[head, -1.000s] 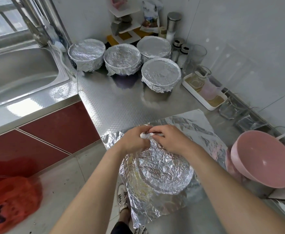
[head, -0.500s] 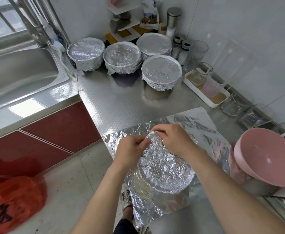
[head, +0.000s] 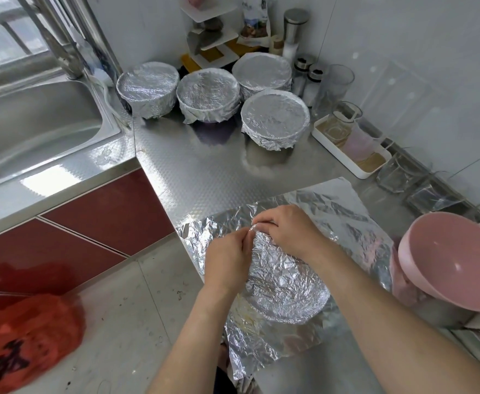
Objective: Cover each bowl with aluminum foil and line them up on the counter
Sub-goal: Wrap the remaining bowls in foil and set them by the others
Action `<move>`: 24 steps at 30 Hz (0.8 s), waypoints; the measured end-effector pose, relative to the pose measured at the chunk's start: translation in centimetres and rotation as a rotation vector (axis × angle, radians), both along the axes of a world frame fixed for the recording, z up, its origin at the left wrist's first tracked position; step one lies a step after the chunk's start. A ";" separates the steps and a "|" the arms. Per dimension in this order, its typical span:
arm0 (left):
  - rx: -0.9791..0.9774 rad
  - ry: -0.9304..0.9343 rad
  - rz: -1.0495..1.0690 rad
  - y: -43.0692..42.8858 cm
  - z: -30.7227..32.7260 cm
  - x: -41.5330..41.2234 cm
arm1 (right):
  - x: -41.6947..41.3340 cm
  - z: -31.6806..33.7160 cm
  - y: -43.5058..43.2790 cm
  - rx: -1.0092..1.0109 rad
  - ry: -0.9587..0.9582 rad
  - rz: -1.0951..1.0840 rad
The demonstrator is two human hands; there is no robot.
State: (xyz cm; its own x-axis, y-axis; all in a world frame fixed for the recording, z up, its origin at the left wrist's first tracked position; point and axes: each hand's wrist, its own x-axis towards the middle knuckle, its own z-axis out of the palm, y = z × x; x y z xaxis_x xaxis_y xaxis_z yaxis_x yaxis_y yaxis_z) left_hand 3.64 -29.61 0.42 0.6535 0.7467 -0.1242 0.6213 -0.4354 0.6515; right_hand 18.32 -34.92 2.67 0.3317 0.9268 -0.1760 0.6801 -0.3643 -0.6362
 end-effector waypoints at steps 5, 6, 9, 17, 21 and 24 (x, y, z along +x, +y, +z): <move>0.056 0.004 0.012 -0.3 -0.1 0.1 | 0.3 0.2 -0.3 -0.036 -0.016 0.077; 0.040 -0.007 0.016 -0.3 -0.1 0.1 | 0.3 0.1 -0.4 -0.038 -0.026 0.091; 0.029 -0.005 0.005 -0.4 -0.1 0.1 | 0.1 -0.2 -0.5 -0.042 -0.043 0.121; 0.115 0.035 0.013 -1.1 0.0 0.0 | 0.2 0.0 -0.5 -0.049 -0.052 0.150; 0.081 0.019 0.061 -1.8 0.1 -0.3 | 0.7 0.6 -1.0 -0.075 -0.008 0.114; 0.030 0.043 0.097 -2.0 0.2 -0.5 | 0.6 0.3 -1.4 -0.035 -0.067 0.106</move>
